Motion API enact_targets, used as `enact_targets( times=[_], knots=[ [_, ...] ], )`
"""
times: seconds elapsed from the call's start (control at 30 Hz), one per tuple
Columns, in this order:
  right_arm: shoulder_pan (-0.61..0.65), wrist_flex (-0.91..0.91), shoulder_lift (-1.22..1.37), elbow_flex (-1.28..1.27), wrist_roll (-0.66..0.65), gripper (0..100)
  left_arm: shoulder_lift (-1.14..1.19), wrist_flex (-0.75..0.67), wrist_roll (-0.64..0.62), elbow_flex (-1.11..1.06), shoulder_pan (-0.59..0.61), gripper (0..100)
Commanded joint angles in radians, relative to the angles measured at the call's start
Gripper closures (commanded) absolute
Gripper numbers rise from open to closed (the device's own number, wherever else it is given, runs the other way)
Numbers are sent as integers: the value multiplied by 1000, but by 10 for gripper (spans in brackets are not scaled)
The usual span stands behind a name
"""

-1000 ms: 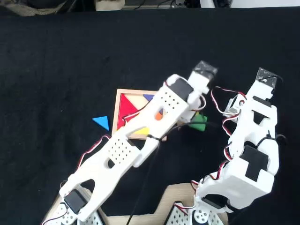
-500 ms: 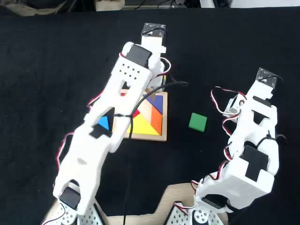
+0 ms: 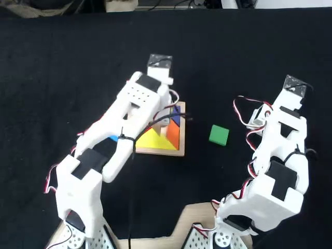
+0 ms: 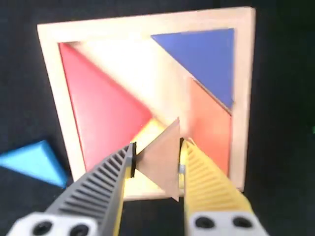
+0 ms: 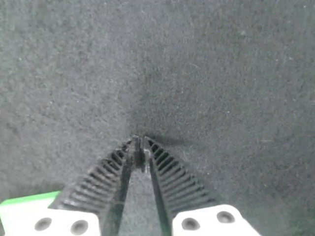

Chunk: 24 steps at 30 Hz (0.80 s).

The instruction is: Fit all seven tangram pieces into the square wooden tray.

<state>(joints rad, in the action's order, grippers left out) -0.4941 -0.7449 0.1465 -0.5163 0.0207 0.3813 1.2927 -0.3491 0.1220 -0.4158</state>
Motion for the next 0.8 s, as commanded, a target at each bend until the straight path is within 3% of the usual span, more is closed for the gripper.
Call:
enact_targets(
  times=[0.0,0.57,0.77],
  knots=[
    [25,-5,-5,54,-12,987,-58,-135,-6,-42,31,949],
    [25,-5,-5,56,-12,987,94,-213,2,-7,4,948],
    [25,-5,-5,56,-12,987,94,-215,2,-12,-18,820]
  ],
)
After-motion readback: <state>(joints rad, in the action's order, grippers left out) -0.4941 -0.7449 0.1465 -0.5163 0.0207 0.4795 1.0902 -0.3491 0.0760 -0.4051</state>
